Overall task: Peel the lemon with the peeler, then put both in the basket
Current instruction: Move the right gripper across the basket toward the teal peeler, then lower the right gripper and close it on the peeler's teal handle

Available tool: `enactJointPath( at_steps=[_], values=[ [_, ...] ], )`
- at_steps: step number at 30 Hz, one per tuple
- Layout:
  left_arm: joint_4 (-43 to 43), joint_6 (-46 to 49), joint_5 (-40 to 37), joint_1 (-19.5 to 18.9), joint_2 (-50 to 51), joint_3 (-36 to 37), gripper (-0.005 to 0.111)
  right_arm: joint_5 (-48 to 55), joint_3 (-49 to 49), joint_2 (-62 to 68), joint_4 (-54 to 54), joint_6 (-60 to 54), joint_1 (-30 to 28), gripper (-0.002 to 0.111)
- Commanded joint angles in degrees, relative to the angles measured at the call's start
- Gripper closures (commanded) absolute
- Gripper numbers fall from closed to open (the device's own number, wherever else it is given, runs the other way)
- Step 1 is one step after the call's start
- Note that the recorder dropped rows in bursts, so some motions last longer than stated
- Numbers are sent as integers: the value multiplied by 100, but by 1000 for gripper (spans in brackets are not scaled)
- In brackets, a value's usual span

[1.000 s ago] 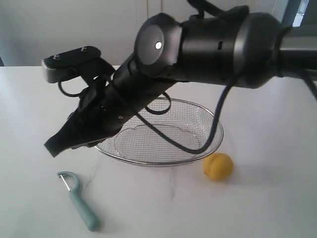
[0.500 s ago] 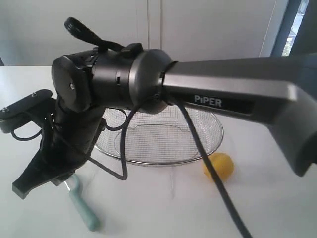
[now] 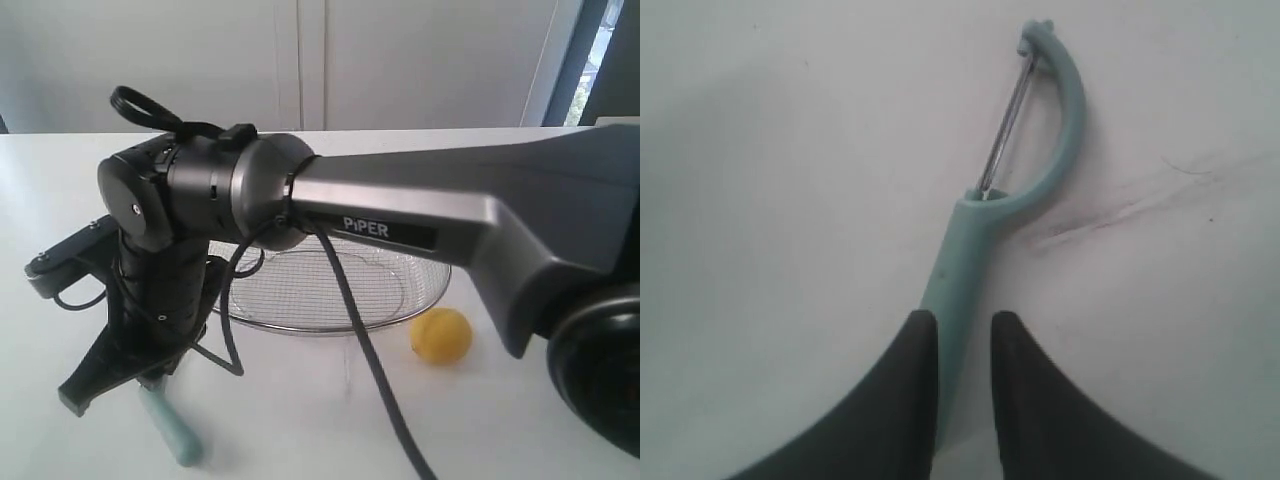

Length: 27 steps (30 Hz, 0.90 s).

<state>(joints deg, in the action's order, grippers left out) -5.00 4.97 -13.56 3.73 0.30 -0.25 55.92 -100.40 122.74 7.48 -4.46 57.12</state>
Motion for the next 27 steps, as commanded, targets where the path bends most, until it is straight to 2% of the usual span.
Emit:
enactJointPath(
  at_steps=[1,16,19,23,27],
  values=[
    [-30,3,-1,27,-30,25,107,-68,-25,189,-44,68,13,89],
    [-30,3,-1,27,-30,25,107,-290,-25,278,15,187,13,88],
    [-30,3,-1,27,-30,25,107,-290,-25,278,15,187,13,81],
    [-30,3,-1,27,-30,25,107,-290,-25,278,30,187,13,64],
    [-30,3,-1,27,-30,25,107,-290,-25,278,39,197,13,61]
  ],
)
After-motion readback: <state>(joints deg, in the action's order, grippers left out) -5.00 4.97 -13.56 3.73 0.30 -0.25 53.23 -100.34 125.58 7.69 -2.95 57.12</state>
